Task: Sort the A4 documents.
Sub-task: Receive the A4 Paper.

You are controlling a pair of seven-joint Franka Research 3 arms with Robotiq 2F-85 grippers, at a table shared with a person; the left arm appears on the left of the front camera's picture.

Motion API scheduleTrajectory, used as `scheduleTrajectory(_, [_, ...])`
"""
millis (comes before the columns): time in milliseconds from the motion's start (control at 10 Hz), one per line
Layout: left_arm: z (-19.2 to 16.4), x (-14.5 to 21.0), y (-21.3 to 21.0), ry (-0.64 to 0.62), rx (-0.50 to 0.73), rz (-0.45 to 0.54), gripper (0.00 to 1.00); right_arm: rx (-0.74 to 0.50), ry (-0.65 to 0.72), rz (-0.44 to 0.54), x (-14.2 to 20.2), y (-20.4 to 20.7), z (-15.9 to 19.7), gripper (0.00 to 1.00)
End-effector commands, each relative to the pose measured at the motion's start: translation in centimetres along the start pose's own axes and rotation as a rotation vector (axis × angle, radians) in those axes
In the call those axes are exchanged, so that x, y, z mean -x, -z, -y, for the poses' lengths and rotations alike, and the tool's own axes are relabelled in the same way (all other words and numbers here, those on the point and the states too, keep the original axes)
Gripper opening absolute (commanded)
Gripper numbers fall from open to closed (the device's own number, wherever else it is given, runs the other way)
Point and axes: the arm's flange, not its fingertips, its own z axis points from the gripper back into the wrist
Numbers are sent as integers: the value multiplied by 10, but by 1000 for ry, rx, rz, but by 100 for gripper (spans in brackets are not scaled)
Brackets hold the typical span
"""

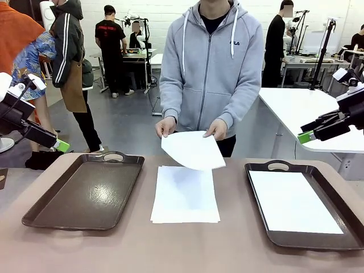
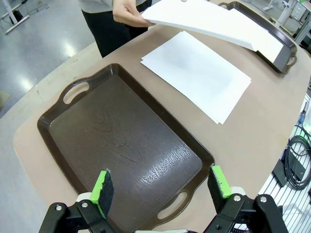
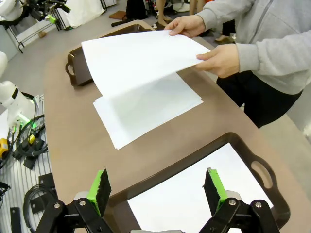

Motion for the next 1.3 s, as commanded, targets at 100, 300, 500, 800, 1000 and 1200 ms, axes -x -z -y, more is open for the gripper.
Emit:
scheduleTrajectory(100, [0, 1, 0, -1, 7, 2, 100, -1, -5, 1, -1, 0, -1, 100])
scheduleTrajectory(300, [0, 1, 0, -1, 7, 2, 100, -1, -5, 1, -1, 0, -1, 100])
scheduleTrajectory(500, [0, 1, 0, -1, 7, 2, 100, -1, -5, 1, -1, 0, -1, 100])
scheduleTrajectory(800, [0, 1, 0, -1, 7, 2, 100, -1, -5, 1, -1, 0, -1, 100])
scheduleTrajectory(1000, [0, 1, 0, -1, 7, 2, 100, -1, -5, 1, -1, 0, -1, 100])
scheduleTrajectory(1200, [0, 1, 0, -1, 7, 2, 100, -1, -5, 1, -1, 0, -1, 100])
